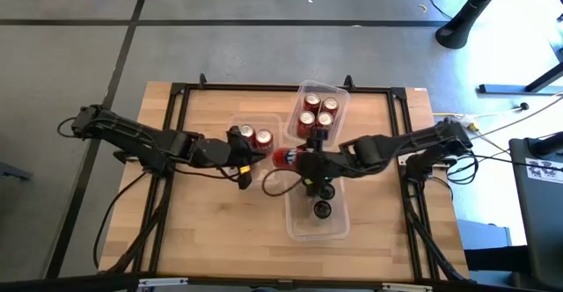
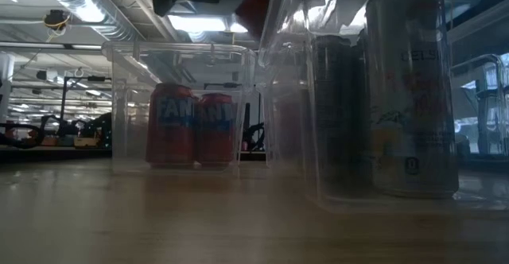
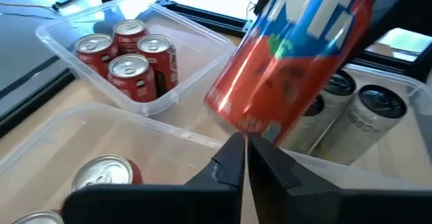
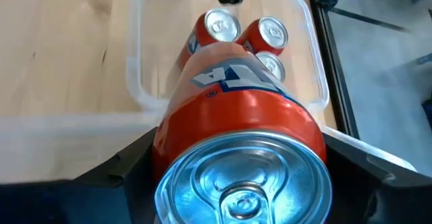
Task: Sort soda cans
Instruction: Put the red soda can into the middle transparent bin
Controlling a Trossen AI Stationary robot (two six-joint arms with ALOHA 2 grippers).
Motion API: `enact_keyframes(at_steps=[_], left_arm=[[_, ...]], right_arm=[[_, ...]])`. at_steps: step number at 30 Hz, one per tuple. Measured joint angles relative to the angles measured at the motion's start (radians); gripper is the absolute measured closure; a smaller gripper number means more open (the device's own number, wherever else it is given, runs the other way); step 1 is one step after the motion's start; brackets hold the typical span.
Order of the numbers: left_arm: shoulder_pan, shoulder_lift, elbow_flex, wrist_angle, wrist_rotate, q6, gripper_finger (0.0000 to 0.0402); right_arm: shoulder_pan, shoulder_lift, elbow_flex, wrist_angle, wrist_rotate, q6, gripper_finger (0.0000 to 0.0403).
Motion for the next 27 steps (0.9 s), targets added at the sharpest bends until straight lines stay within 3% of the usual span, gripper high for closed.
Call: enact_keyframes(at_steps=[16, 27], left_arm=[[0.009, 0.059, 0.0, -0.023, -0.017, -0.002, 0.0395], [0.009, 0.065, -0.045, -0.094, -0.056, -0.108, 0.0395]], right_arm=[[-0.062, 0.041, -0.004, 0.145, -0.078, -0.098, 0.0113], [-0.083, 0.084, -0.004, 0.233, -0.099, -0.154, 0.0114]])
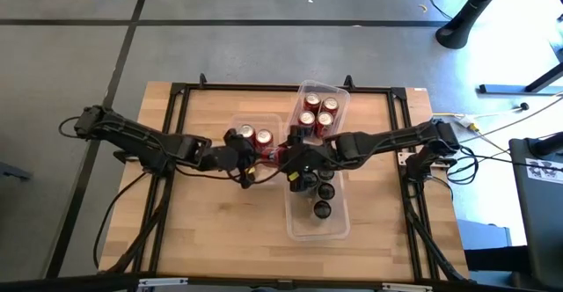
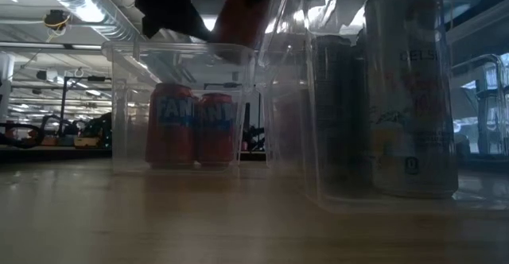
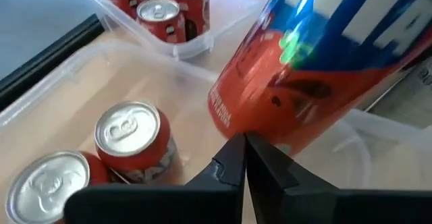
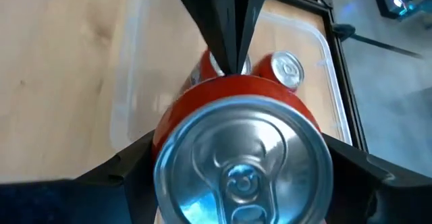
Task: Sort soda cans
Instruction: Put the red soda can into the middle transparent bin
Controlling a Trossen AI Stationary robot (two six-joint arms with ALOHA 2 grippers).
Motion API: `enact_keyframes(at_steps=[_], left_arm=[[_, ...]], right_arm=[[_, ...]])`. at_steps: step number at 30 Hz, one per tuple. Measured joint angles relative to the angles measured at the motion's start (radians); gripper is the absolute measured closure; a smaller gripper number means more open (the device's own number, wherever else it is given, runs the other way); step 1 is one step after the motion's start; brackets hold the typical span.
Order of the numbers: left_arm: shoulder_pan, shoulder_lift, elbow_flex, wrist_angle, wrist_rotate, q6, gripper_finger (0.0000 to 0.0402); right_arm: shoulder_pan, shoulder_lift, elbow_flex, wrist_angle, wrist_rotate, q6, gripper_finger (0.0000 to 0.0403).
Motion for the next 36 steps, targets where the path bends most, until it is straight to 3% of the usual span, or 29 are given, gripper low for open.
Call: enact_keyframes(at_steps=[13, 20, 30, 36], left_arm=[[0.0, 0.006, -0.032, -0.026, 0.007, -0.008, 0.0397], [-0.043, -0.052, -0.028, -0.107, 0.004, -0.074, 0.0396], [-0.104, -0.227, -0.026, -0.187, -0.045, -0.088, 0.04], [-0.108, -0.232, -0.029, -0.22, -0.072, -0.107, 0.0397]], right_arm=[[-0.051, 0.024, 0.0, 0.201, -0.056, -0.008, 0.0114], [-0.054, 0.031, -0.001, 0.163, -0.027, -0.008, 0.0113], [-0.11, 0.115, -0.002, 0.159, -0.071, 0.077, 0.0114], [-0.139, 0.16, 0.002, 0.106, -0.117, 0.109, 0.0114]])
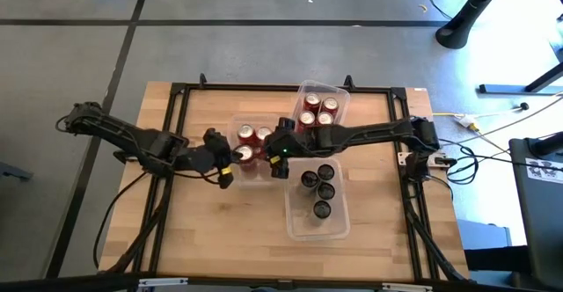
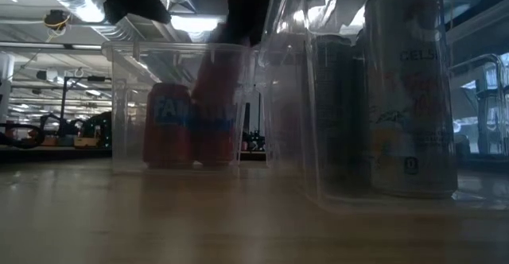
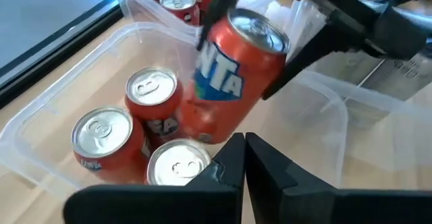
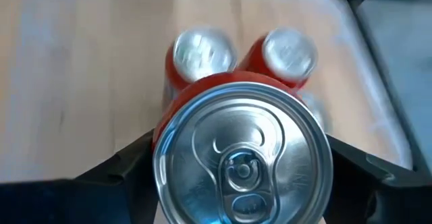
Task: Sort soda cans
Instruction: Put the red soda can into the middle transparent bin
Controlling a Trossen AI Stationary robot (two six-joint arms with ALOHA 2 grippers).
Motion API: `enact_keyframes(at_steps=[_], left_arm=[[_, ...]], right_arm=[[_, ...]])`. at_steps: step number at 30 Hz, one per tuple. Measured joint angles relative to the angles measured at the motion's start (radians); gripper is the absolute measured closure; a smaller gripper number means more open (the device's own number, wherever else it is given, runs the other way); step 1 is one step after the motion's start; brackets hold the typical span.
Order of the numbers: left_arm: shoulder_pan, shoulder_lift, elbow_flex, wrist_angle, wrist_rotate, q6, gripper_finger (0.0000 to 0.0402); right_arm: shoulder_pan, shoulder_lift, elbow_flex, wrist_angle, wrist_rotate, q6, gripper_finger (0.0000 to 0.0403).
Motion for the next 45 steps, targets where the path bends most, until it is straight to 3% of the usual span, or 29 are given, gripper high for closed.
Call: enact_keyframes(at_steps=[11, 22, 33, 40, 45], left_arm=[[0.0, 0.018, 0.0, -0.015, -0.014, -0.012, 0.0396], [0.0, 0.039, -0.001, -0.014, -0.015, -0.018, 0.0396], [0.001, 0.04, -0.001, -0.017, -0.015, -0.03, 0.0396], [0.001, 0.04, -0.001, -0.015, -0.015, -0.03, 0.0396], [0.001, 0.04, -0.002, -0.012, -0.015, -0.034, 0.0396]], right_arm=[[-0.011, 0.069, -0.002, 0.019, -0.092, 0.007, 0.0114], [-0.015, 0.127, 0.002, 0.051, -0.116, 0.038, 0.0114], [-0.029, 0.137, -0.002, 0.071, -0.139, 0.027, 0.0038], [-0.029, 0.136, -0.003, 0.081, -0.143, 0.023, 0.0042], [-0.01, 0.103, 0.063, -0.019, -0.124, 0.014, 0.0051]])
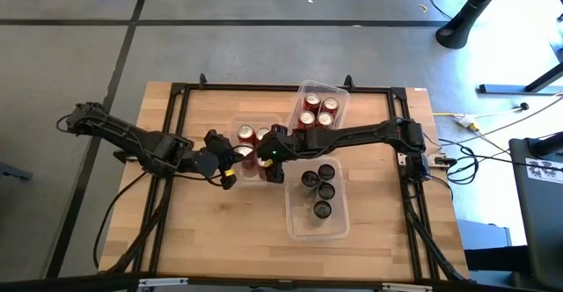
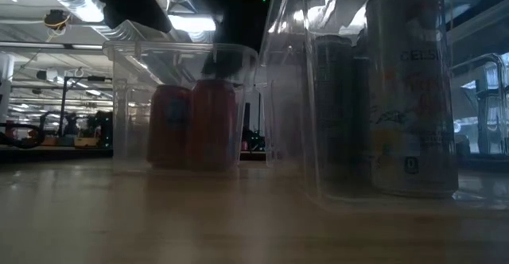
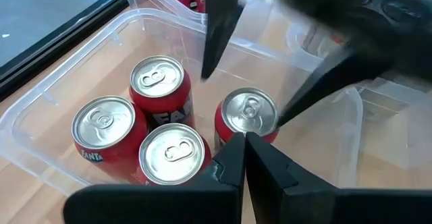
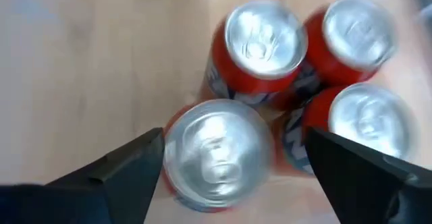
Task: Sort soda cans
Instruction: Put the red soda can into the middle transparent bin, then move the middle transparent bin to the top of the table
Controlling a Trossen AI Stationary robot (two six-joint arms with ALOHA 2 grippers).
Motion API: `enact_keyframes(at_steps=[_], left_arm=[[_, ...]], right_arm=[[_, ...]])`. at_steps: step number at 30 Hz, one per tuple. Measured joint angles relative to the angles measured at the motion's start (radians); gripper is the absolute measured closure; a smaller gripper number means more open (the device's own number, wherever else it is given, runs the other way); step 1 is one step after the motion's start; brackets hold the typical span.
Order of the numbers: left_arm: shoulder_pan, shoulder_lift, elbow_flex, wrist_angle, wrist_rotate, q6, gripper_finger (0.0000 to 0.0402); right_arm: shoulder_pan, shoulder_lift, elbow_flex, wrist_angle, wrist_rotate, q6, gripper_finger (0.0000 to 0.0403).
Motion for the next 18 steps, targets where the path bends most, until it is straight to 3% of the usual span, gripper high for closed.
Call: enact_keyframes(at_steps=[9, 15, 18], left_arm=[[0.0, 0.0, 0.0, -0.004, -0.004, -0.017, 0.0396], [0.0, 0.0, 0.0, 0.012, -0.004, -0.021, 0.0396], [-0.024, 0.004, 0.0, 0.063, 0.025, -0.014, 0.04]], right_arm=[[0.104, -0.115, 0.189, -0.348, 0.061, -0.01, 0.0052], [0.257, -0.227, 0.208, -0.604, 0.076, 0.122, 0.0057], [0.362, -0.265, 0.208, -0.699, 0.148, 0.195, 0.0079]])
